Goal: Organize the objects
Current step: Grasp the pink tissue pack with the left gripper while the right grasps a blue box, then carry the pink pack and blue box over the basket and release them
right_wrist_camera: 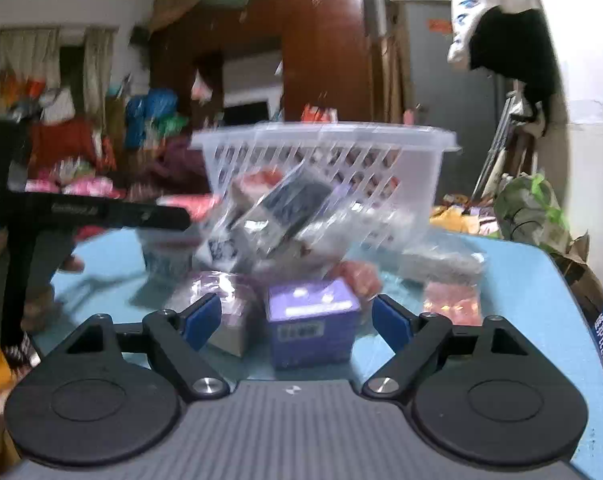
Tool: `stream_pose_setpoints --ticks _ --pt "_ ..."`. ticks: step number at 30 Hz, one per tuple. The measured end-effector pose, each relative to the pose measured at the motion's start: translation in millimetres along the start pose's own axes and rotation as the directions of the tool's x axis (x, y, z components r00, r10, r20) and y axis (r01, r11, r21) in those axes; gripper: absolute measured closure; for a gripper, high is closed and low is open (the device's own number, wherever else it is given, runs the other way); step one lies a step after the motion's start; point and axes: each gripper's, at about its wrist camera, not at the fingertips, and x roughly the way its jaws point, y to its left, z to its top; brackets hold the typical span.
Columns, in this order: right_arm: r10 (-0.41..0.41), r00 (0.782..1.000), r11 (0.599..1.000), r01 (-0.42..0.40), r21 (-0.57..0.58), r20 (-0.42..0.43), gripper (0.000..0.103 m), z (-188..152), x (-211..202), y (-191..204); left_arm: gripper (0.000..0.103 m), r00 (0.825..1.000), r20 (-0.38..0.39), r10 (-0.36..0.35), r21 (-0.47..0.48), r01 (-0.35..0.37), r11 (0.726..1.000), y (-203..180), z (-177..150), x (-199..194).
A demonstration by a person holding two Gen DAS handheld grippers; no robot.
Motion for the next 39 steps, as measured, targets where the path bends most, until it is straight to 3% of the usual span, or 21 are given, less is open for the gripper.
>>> stream_pose_setpoints --ticks 2,5,7,8,9,12,15,21,25,39 --pt "-0.037 0.999 0.998 0.035 -0.053 -0.033 0.019 1.6 5.1 5.8 0.003 0.999 -0.034 0.001 -0.004 -0.001 1.000 0.2 -0.1 6.0" --pt "-0.039 0.998 0.998 0.037 -0.043 -0.045 0.023 4.0 7.4 5.3 0.003 0.999 -0.051 -0.009 -0.015 0.008 1.000 2.0 1.7 8.3" --pt "-0.038 0.998 0.999 0.037 -0.027 -0.051 0.035 1.5 9.1 3.0 0.003 0.997 -0.070 -0.016 -0.021 0.015 1.000 2.8 2.2 11.0" --pt "-0.041 0.998 0.999 0.040 -0.018 -0.049 0.047 -0.1 8.5 1.9 0.003 0.997 -0.074 -0.015 -0.019 0.014 1.000 3.1 1.8 11.5" --pt "-0.044 0.998 0.999 0.044 -0.007 -0.046 0.049 -1.2 7.8 -0.3 0.005 0.997 -0.073 -0.015 -0.019 0.014 1.000 2.7 1.7 11.2" --pt "-0.010 1.000 1.000 0.010 0.028 -0.004 0.049 -4.6 1.6 -6.0 0.016 0.998 -0.058 -0.018 -0.007 0.018 1.000 0.9 0.9 8.2" --pt "-0.006 0.999 0.999 0.004 0.050 0.036 0.050 -6.0 -3.7 -8.1 0.018 0.998 -0.040 -0.040 -0.008 0.040 0.999 -0.1 -1.1 5.1" --pt "-0.015 0.990 0.998 0.006 0.069 0.140 0.050 -11.0 -16.4 -9.7 0.019 0.995 0.083 -0.058 0.023 0.056 0.998 -3.7 -7.7 -15.3" --pt "-0.042 0.983 0.998 0.033 0.050 0.181 0.050 -12.5 -20.1 -5.6 0.019 0.991 0.120 -0.061 0.005 0.061 0.998 0.3 -5.6 -18.7" --pt "-0.050 0.972 0.997 0.036 0.066 0.229 0.050 -14.0 -22.1 -7.9 0.019 0.988 0.142 -0.069 0.002 0.069 0.998 1.2 -5.2 -20.7"
